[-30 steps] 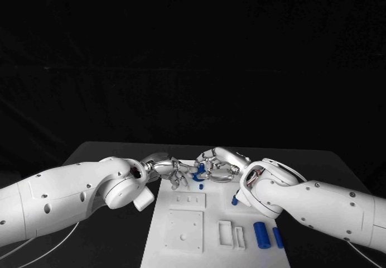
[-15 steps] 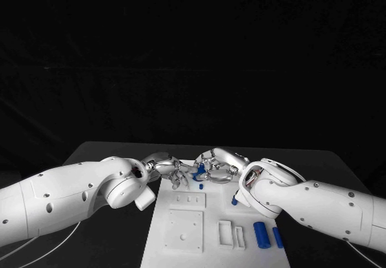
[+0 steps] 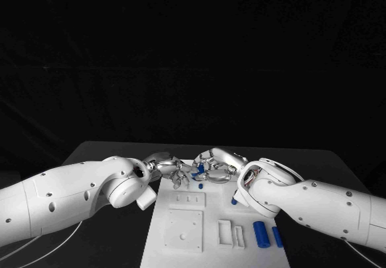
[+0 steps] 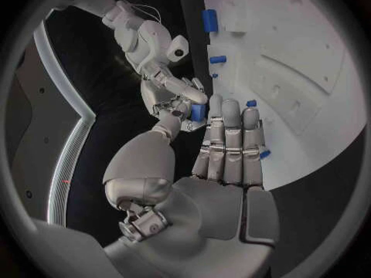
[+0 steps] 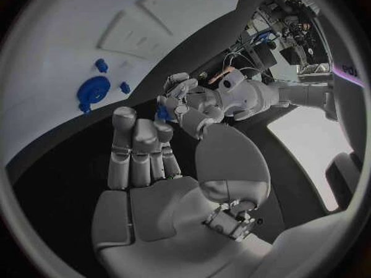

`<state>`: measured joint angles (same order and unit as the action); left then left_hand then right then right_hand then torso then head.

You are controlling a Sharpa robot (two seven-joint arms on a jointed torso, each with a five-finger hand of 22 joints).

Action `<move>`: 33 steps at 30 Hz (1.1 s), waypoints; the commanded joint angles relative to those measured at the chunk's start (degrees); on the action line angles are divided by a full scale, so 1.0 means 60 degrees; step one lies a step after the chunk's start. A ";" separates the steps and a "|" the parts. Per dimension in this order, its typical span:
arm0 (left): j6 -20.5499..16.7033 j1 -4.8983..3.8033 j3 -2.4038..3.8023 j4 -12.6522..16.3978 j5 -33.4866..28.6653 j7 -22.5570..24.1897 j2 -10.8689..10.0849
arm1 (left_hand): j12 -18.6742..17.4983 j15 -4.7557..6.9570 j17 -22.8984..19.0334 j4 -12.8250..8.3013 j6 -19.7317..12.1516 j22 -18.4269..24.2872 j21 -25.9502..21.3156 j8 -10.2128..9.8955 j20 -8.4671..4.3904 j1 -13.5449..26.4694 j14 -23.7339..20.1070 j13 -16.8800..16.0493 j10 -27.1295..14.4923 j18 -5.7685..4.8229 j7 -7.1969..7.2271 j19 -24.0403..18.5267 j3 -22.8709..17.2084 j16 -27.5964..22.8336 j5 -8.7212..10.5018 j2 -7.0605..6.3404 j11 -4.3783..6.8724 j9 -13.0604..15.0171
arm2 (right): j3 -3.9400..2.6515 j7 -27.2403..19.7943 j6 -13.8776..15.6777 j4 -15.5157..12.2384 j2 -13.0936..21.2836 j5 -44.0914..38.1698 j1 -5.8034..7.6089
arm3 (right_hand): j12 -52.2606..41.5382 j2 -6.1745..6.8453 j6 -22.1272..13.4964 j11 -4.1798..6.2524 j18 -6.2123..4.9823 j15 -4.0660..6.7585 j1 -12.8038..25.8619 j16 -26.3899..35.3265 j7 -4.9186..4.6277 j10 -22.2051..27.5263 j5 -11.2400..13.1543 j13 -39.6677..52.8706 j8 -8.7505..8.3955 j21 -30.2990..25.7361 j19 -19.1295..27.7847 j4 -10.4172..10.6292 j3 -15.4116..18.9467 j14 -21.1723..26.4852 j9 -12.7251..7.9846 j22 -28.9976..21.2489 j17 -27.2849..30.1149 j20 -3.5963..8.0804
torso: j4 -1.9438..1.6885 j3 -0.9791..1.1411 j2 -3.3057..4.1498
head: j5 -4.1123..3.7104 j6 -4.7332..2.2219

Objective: Assemble the parts on the task board

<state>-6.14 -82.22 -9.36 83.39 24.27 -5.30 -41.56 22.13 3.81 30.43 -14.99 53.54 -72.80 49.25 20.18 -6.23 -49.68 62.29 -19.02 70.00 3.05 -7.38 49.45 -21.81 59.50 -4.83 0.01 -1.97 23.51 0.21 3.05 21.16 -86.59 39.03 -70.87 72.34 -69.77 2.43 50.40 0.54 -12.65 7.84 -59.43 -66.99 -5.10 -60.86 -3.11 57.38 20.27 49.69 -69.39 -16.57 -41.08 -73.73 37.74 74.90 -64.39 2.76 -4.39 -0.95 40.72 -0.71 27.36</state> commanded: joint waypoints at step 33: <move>-0.0734 0.0106 0.0011 -0.0107 -0.0685 0.0270 0.0082 | 0.0362 0.0221 -0.0133 0.0546 0.0967 0.0095 0.0357 0.0433 -0.0673 -0.1234 0.0264 -0.0004 0.0837 -0.0039 0.0395 0.0061 -0.2362 0.0333 0.0308 0.0144 0.0326 0.0366 | -0.0004 0.0060 -0.0272 0.0087 -0.0071 0.0014 -0.0006 | 0.0087 0.0195 0.1800 0.0285 -0.0392 0.0078 0.0080 -0.0005 0.0184 0.0361 0.0048 -0.0040 -0.0009 -0.0019 -0.0019 0.0023 -0.0241 0.0001 0.0060 0.0098 0.0019 0.0054 | 0.0002 0.0003 -0.0002 | 0.0000 0.0035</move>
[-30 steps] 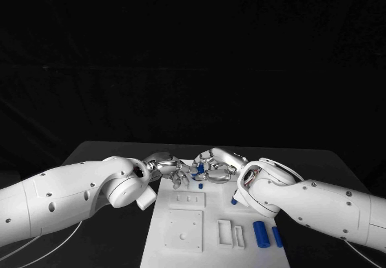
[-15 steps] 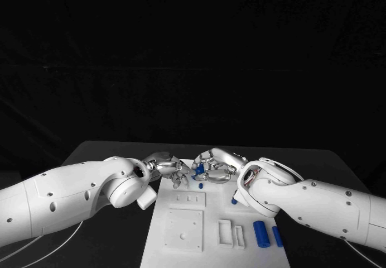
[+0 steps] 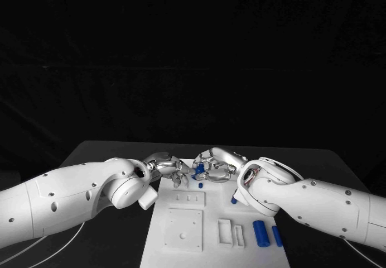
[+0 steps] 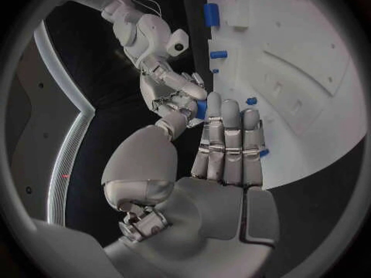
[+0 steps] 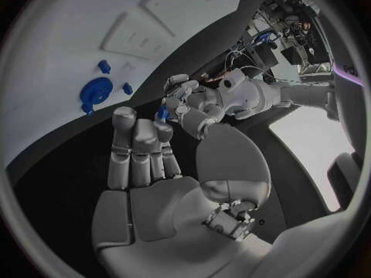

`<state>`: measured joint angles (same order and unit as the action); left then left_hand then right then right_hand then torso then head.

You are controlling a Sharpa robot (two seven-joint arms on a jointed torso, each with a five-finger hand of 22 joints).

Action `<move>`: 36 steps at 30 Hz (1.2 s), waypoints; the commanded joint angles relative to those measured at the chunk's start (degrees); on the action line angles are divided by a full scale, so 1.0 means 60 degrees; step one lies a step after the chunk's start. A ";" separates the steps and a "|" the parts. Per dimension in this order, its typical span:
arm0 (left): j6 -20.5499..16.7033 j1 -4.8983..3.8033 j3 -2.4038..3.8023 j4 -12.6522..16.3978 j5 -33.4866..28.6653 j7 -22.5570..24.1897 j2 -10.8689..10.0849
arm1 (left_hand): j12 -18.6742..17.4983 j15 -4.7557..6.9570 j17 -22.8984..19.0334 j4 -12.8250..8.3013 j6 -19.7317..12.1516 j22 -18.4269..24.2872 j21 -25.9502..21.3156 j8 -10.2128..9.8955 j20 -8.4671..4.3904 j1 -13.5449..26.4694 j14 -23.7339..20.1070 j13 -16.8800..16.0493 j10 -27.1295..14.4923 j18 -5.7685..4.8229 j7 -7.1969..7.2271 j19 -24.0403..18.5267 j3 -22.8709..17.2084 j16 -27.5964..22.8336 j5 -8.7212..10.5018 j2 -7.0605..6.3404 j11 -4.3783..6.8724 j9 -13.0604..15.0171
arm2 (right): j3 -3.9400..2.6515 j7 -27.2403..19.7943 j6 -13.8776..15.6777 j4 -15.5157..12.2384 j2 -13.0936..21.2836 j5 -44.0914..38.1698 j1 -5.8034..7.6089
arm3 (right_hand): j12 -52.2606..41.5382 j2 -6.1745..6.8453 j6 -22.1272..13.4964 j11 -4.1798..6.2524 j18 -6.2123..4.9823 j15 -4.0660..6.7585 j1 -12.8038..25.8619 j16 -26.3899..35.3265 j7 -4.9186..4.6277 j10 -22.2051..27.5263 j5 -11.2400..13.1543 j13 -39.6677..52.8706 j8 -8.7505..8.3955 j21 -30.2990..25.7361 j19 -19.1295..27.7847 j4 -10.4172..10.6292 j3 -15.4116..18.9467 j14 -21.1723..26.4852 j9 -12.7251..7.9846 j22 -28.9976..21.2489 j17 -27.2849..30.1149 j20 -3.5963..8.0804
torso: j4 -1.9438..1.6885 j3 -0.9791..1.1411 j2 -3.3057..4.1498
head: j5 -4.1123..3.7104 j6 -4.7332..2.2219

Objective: Assemble the parts on the task board

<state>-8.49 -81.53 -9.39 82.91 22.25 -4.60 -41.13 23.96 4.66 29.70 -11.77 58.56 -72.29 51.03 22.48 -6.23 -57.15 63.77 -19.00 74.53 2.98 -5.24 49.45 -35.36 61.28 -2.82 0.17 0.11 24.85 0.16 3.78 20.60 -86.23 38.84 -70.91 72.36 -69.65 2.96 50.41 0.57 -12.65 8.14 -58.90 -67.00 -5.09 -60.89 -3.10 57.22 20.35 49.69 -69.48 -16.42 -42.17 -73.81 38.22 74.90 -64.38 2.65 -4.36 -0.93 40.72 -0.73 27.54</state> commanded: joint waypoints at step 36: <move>-0.0517 -0.0002 0.0015 -0.0091 -0.0154 -0.0009 0.0023 | 0.0380 0.0312 -0.0017 -0.0636 0.0515 0.0144 0.0441 0.0090 -0.0928 0.1119 0.0282 -0.0144 0.0454 -0.0121 0.0208 0.0150 -0.1098 0.0536 -0.0899 0.0218 0.0180 0.0846 | 0.0010 -0.0562 0.0474 0.0387 0.0021 0.1507 -0.0064 | 0.0791 0.0705 0.0945 -0.0109 -0.0311 -0.0391 0.0487 0.0833 -0.0169 0.1027 -0.0227 -0.0379 -0.0676 -0.0733 0.0818 0.0067 0.0212 0.0756 -0.0198 -0.0119 0.0402 -0.0328 | 0.0002 -0.0004 -0.0014 | 0.0026 0.0018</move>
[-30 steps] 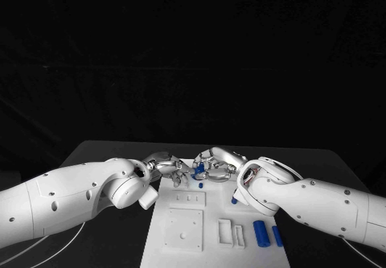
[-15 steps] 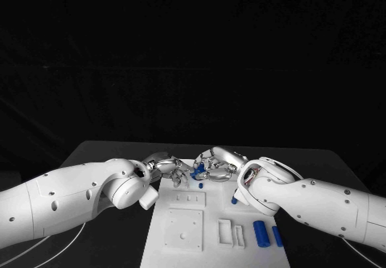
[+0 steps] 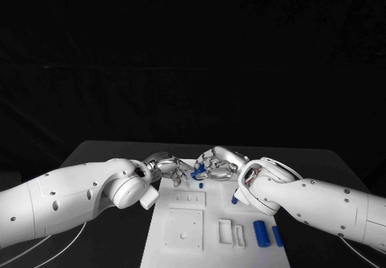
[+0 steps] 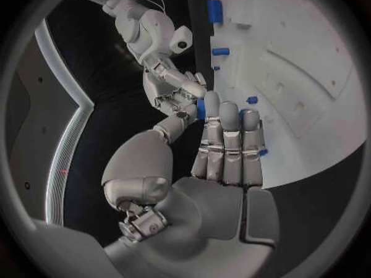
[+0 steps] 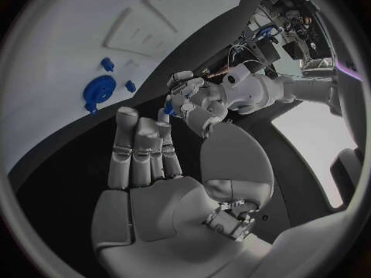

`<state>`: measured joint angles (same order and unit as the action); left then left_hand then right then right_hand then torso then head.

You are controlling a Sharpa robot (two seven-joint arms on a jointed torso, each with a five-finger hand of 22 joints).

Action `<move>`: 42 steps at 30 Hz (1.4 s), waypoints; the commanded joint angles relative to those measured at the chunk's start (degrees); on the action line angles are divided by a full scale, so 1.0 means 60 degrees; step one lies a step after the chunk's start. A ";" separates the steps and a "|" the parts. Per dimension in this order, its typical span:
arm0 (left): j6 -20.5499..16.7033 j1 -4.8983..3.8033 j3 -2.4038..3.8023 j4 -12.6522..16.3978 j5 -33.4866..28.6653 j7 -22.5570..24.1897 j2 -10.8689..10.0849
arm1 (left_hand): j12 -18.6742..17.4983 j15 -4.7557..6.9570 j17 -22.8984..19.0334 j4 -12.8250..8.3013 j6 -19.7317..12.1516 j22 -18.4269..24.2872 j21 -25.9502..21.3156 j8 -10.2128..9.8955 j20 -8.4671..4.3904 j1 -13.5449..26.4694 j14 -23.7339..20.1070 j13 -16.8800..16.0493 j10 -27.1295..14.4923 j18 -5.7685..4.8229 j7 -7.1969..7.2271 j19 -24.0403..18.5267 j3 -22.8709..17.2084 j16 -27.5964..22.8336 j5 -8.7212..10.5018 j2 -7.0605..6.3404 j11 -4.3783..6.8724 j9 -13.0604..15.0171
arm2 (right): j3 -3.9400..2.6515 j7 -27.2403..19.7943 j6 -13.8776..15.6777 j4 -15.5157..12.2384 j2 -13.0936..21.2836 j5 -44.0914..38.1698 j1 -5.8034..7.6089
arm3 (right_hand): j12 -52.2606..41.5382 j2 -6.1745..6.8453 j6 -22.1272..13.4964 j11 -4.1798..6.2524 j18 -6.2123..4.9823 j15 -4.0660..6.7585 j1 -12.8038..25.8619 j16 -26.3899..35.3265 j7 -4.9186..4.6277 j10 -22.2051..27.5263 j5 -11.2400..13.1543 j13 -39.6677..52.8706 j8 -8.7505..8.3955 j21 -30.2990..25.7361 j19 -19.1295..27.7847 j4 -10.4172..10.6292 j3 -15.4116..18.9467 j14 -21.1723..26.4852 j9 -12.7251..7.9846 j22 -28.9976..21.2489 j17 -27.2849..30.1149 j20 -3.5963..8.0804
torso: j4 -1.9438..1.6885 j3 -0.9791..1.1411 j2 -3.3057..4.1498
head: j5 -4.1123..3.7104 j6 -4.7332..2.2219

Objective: Assemble the parts on the task board

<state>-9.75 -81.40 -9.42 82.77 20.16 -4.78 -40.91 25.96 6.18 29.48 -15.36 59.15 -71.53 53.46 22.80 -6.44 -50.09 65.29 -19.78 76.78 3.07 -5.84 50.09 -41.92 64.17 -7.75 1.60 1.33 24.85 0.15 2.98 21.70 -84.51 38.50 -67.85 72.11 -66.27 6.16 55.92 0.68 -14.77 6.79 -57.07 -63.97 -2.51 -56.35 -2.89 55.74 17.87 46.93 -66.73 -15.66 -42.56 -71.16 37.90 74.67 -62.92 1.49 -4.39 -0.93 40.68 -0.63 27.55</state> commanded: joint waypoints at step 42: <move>0.0566 -0.0098 -0.0355 -0.0032 0.5120 -0.3053 0.0665 | 0.0836 0.0620 0.0149 -0.0014 0.1392 0.0081 0.0790 0.0253 -0.1313 0.0361 0.1015 -0.0450 0.1122 -0.0106 0.0736 0.0631 0.0034 0.0979 -0.1784 -0.0323 0.0492 0.1739 | -0.0104 -0.2677 -0.0851 0.3381 -0.0091 0.3683 0.0959 | 0.8718 -0.0582 -0.0844 -0.1655 0.0662 -0.2491 0.0336 0.7473 -0.1283 -0.0151 -0.2646 -0.7960 -0.0740 -0.4659 0.5631 -0.0118 0.2292 0.3098 -0.1403 -0.1581 0.4962 -0.2209 | -0.0051 0.0186 -0.0193 | 0.0119 0.0699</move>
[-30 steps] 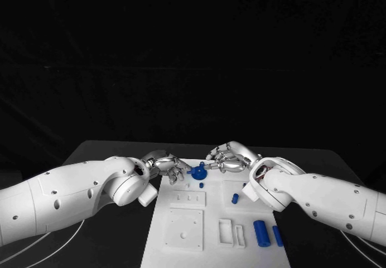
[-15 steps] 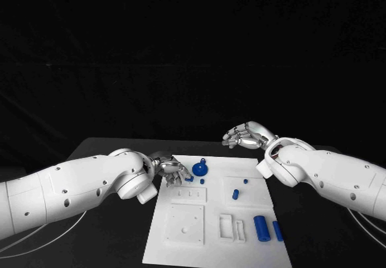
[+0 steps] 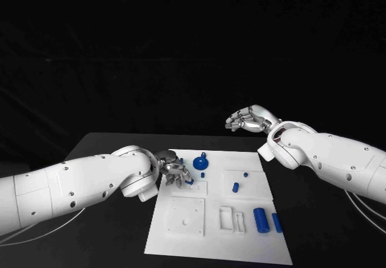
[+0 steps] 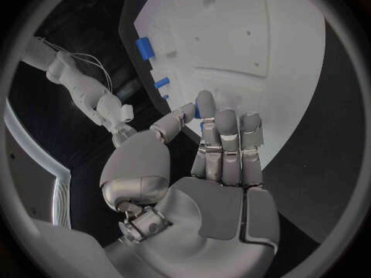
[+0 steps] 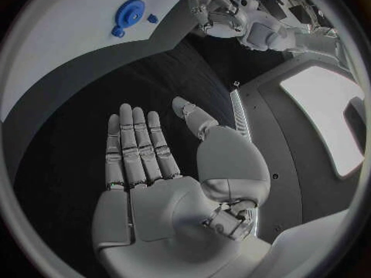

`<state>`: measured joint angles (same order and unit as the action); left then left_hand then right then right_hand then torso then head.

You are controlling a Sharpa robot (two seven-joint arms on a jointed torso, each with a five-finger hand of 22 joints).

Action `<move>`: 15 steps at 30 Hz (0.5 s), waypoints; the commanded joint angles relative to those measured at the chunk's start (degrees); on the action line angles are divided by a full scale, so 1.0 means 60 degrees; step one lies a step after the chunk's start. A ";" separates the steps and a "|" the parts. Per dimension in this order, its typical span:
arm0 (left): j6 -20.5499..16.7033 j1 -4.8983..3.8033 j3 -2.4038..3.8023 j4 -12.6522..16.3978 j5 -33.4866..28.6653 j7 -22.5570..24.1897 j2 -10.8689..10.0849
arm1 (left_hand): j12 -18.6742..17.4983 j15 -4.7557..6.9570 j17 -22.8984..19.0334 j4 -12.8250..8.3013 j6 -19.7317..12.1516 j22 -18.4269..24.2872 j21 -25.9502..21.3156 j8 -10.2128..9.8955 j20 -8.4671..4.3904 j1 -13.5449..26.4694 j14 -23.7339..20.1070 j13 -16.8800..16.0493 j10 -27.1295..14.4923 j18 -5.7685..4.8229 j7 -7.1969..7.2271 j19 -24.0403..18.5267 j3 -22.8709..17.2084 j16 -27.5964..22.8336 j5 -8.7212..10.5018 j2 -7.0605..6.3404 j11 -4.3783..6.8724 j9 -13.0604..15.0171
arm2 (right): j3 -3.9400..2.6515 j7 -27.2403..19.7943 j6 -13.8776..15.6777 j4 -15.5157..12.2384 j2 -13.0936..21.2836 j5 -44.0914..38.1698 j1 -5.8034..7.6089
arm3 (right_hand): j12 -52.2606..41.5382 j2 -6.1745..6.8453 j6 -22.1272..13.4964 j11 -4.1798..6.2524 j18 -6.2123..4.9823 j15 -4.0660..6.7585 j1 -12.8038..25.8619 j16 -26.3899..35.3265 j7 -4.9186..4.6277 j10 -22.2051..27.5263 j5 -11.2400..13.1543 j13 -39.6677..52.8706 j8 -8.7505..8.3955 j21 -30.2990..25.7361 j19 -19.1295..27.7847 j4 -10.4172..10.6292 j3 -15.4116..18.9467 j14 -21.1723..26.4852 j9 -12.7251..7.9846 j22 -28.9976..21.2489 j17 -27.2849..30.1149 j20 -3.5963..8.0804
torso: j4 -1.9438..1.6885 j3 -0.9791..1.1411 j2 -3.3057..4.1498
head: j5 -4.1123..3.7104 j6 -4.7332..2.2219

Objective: Assemble the parts on the task board

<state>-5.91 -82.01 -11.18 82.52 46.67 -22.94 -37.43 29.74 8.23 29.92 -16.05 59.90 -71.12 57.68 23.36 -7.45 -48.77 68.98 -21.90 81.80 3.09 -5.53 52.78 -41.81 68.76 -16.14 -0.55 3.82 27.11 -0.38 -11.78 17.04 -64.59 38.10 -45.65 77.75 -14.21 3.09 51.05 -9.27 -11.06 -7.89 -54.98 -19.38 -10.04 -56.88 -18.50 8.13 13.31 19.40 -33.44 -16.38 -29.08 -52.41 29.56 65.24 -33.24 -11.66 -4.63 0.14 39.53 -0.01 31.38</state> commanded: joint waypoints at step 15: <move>-0.0662 0.0173 -0.0222 -0.0201 0.1106 0.0062 0.0343 | 0.0929 0.0529 0.0158 -0.0013 0.1666 -0.0085 0.0263 0.0167 -0.1307 0.0489 0.0560 -0.0620 0.0274 -0.0046 0.0878 0.0569 -0.0114 0.0810 -0.0948 -0.0013 0.0290 0.1777 | -0.0030 -0.0174 -0.0013 0.0137 -0.0080 -0.0017 0.0054 | 0.0476 -0.0006 -0.0073 0.0001 -0.0042 -0.0064 0.0298 0.0209 -0.0051 -0.0399 -0.0682 -0.0395 0.0049 -0.0117 0.0134 0.0026 0.0248 -0.0130 -0.0192 0.0023 0.0234 -0.0108 | 0.0015 -0.0016 0.0007 | 0.0040 0.0204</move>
<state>-8.23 -81.04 -12.52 81.40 51.43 -22.99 -35.56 35.17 9.17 30.83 -16.23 60.95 -71.59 59.01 23.82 -8.38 -46.02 70.69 -25.57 83.55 3.08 -4.92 55.92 -42.19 73.27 -21.69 -0.94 5.24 29.50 -0.51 -12.12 17.10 -63.73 37.69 -45.66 78.02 -11.65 2.95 50.78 -9.21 -11.06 -8.19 -53.76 -18.35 -10.29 -59.00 -22.35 5.80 13.30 18.94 -32.83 -16.23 -27.96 -52.73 28.47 65.32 -31.89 -12.27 -4.52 0.04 39.60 0.30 32.49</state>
